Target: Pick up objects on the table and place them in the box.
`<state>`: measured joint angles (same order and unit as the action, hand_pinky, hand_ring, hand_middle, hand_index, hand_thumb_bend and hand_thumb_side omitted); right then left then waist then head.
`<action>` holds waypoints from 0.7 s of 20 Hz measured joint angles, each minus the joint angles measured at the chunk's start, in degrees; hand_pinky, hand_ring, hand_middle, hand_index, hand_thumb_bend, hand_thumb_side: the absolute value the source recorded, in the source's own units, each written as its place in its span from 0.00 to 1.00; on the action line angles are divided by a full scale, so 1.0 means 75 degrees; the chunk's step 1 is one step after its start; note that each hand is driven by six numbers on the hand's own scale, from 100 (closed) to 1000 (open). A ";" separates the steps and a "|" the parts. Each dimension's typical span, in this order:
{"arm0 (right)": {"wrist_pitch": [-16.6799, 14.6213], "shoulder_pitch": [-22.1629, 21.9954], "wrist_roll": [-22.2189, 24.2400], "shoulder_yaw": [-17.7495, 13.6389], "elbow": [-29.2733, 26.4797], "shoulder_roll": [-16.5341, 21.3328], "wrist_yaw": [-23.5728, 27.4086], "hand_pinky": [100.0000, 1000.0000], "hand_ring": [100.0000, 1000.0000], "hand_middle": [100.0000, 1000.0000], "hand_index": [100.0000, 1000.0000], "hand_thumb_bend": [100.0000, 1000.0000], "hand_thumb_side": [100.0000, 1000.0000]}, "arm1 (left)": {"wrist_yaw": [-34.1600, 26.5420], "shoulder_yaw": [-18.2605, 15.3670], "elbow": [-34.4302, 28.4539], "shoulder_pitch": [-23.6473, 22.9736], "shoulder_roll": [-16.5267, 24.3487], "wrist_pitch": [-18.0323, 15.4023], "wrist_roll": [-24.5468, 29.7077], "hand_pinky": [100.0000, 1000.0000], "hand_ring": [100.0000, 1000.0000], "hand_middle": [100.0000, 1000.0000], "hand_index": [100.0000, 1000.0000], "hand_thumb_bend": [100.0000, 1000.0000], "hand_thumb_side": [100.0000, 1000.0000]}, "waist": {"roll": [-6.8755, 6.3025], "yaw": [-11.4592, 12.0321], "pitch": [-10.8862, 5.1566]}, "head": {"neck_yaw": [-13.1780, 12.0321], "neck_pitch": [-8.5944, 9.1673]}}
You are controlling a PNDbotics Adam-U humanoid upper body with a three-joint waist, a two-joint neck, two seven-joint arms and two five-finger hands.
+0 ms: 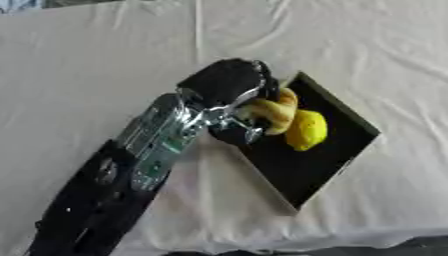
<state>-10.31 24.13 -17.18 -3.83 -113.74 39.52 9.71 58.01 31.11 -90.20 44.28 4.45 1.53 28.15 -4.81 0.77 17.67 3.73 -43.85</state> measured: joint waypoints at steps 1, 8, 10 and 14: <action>0.0005 -0.0002 0.0002 0.0000 0.0000 -0.0002 0.0001 0.91 0.79 0.66 0.82 0.00 0.53 | 0.0016 0.0039 0.0075 -0.0010 -0.0002 -0.0044 0.0024 0.70 0.56 0.46 0.63 0.00 0.00 | -0.0001 0.0000 0.0000 | 0.0003 0.0000; 0.0025 -0.0058 -0.0010 -0.0003 0.0000 -0.0003 0.0001 0.91 0.79 0.66 0.82 0.00 0.53 | 0.0179 0.0120 0.0113 -0.0088 0.0003 -0.0409 0.0339 0.90 0.84 0.76 0.90 0.32 0.30 | -0.0004 0.0008 -0.0001 | 0.0046 0.0000; 0.0020 -0.0064 -0.0019 -0.0005 0.0000 -0.0003 0.0001 0.91 0.79 0.66 0.82 0.00 0.53 | 0.0267 0.0077 -0.0078 -0.0140 0.0025 -0.0490 0.0461 0.93 0.86 0.79 0.92 0.47 0.42 | -0.0005 0.0029 -0.0002 | 0.0068 0.0000; 0.0013 -0.0124 -0.0044 -0.0031 0.0000 -0.0003 0.0001 0.91 0.79 0.66 0.82 0.00 0.53 | 0.0454 -0.0164 -0.0586 -0.0254 0.0223 -0.0502 0.0635 0.93 0.87 0.79 0.94 0.56 0.47 | -0.0007 0.0092 -0.0010 | 0.0134 0.0000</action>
<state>-10.21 23.21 -17.51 -4.06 -113.74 39.50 9.72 61.42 29.87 -94.59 42.37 6.12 -2.24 32.91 -4.86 1.46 17.60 4.74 -43.85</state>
